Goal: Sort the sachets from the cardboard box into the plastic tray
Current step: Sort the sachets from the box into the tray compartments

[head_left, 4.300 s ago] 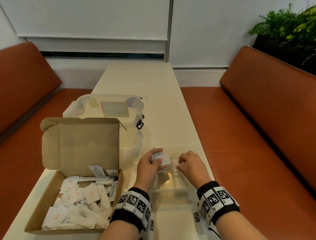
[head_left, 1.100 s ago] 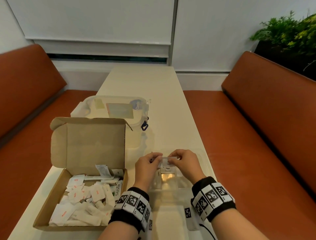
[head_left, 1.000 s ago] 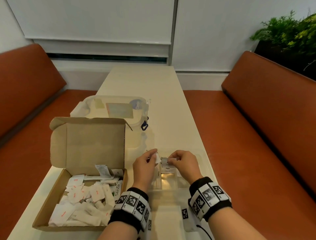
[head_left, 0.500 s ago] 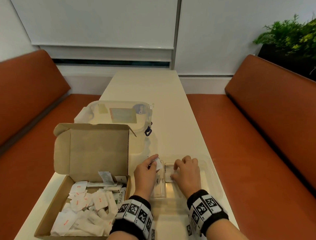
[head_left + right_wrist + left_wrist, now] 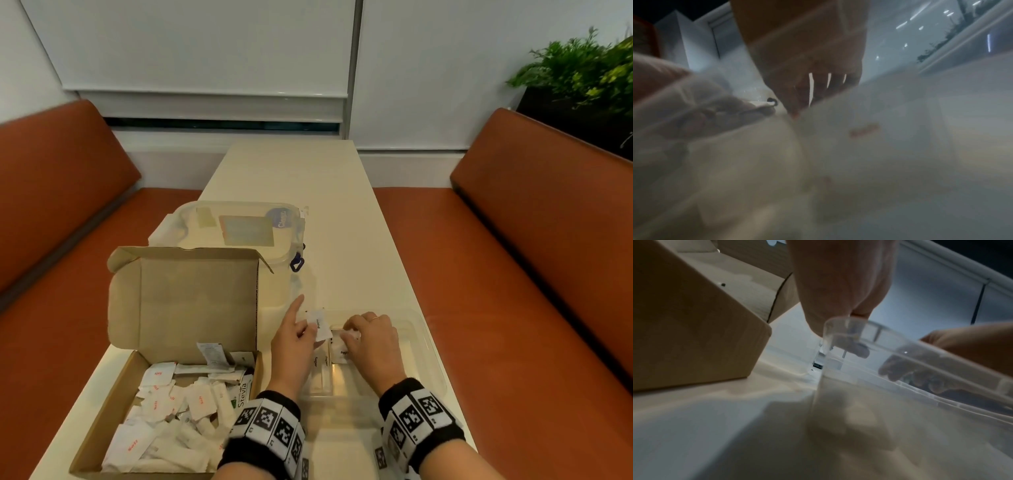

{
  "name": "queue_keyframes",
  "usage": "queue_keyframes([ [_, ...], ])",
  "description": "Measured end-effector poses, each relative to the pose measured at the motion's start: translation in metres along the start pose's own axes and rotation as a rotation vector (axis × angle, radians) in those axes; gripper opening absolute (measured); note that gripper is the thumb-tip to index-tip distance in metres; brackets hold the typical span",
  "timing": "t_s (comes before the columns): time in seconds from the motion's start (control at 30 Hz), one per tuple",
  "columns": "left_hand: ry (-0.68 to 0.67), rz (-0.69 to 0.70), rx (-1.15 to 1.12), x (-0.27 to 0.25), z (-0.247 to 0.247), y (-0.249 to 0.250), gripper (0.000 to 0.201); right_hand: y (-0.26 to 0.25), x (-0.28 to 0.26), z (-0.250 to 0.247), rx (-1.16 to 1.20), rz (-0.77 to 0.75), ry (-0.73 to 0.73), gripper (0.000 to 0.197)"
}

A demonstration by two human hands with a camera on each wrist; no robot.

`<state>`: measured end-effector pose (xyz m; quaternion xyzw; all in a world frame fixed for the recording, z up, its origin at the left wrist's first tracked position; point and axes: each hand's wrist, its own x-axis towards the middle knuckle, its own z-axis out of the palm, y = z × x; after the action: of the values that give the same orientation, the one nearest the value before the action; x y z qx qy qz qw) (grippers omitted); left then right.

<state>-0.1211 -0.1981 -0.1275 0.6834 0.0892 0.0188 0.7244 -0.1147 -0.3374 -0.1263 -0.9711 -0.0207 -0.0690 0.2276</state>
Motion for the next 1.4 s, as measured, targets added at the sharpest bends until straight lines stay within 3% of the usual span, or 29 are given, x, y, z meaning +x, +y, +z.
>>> queue_keyframes([
  [0.07,-0.009,0.0,0.011,-0.001,0.0,0.001,0.051,-0.006,0.001,-0.005,0.297,0.059,-0.006,0.017],
  [0.13,-0.023,0.006,0.034,-0.002,0.0,0.003,0.036,-0.013,0.001,-0.009,0.455,0.06,-0.009,0.023],
  [0.2,-0.061,0.015,0.061,-0.004,0.001,0.006,0.022,-0.015,0.002,-0.013,0.499,0.021,-0.038,0.035],
  [0.27,-0.086,0.022,0.08,-0.006,0.002,0.01,0.016,-0.014,0.005,-0.018,0.494,-0.012,-0.075,0.03],
  [0.33,-0.084,0.017,0.076,-0.008,0.002,0.012,0.02,-0.011,0.006,-0.021,0.493,0.012,-0.067,0.011],
  [0.43,-0.059,-0.003,0.071,-0.011,0.002,0.015,0.033,-0.004,0.004,-0.022,0.498,0.101,-0.027,0.009],
  [0.57,-0.033,0.0,0.098,-0.014,0.001,0.018,0.034,-0.004,0.0,-0.021,0.38,0.084,-0.132,0.011],
  [0.87,0.099,0.059,0.382,-0.017,0.0,0.018,0.047,0.004,0.0,-0.011,-0.09,0.056,-0.153,0.027],
  [1.07,0.138,0.006,0.538,-0.015,-0.001,0.01,0.061,0.004,-0.002,-0.002,-0.149,0.028,-0.138,0.019],
  [1.23,0.138,-0.01,0.535,-0.015,-0.001,0.013,0.063,0.003,-0.005,0.004,-0.196,-0.088,-0.095,0.014],
  [1.4,0.12,-0.02,0.534,-0.012,-0.003,0.01,0.065,0.005,-0.003,0.007,-0.224,-0.071,-0.123,0.014],
])
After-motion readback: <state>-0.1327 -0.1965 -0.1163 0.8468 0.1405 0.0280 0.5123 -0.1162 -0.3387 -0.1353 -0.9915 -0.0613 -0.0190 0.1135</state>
